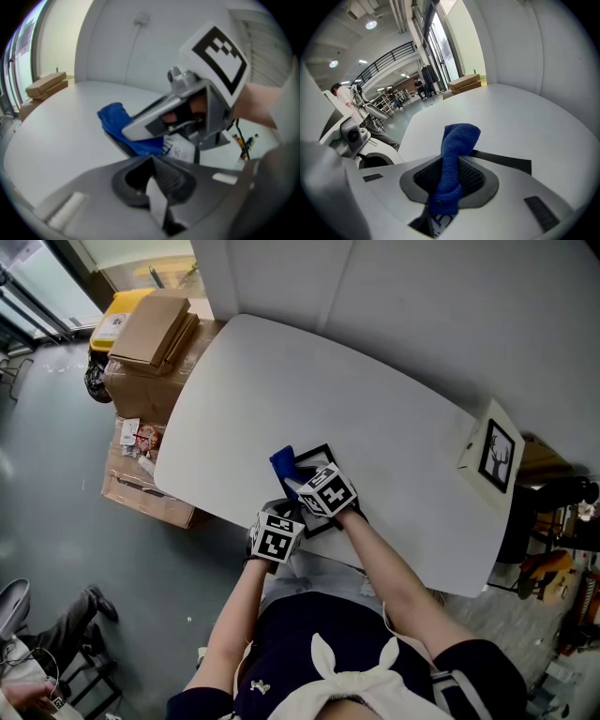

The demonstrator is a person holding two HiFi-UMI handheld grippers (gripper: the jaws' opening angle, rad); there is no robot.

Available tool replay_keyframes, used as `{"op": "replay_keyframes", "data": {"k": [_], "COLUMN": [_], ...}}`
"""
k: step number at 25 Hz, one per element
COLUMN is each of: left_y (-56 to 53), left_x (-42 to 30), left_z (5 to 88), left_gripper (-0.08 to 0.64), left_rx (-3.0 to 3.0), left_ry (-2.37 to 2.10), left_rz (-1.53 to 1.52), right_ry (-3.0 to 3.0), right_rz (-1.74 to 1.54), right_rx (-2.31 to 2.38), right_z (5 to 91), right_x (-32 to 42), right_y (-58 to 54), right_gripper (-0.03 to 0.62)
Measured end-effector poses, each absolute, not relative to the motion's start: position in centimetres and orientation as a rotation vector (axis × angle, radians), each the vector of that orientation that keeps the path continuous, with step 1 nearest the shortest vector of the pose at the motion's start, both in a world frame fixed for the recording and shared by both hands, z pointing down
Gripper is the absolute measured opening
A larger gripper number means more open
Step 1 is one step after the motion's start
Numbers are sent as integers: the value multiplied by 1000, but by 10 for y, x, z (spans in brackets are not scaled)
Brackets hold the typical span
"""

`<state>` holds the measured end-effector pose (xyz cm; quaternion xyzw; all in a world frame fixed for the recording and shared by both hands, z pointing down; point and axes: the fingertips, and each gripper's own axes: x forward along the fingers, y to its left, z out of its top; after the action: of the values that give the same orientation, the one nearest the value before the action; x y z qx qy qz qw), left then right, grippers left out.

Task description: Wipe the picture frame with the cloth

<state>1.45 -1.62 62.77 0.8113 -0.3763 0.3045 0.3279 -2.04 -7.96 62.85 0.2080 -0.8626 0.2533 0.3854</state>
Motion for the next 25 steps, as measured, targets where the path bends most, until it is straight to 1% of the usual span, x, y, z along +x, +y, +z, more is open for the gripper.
{"op": "replay_keyframes", "data": {"k": [19,25], "left_y": [-18,-16], "left_x": [15,14], "left_z": [628,629], "left_gripper": [3,3], "left_rx": [2137,2118], "left_ry": [-1006,-1015], "left_rz": [794,794], "right_ry": [-2208,-2216], "right_rz": [717,692], "right_rx": [493,492], "right_z": [628,629], "right_x": [-9,-8], "right_y": [-57,-55], "right_gripper": [83,83]}}
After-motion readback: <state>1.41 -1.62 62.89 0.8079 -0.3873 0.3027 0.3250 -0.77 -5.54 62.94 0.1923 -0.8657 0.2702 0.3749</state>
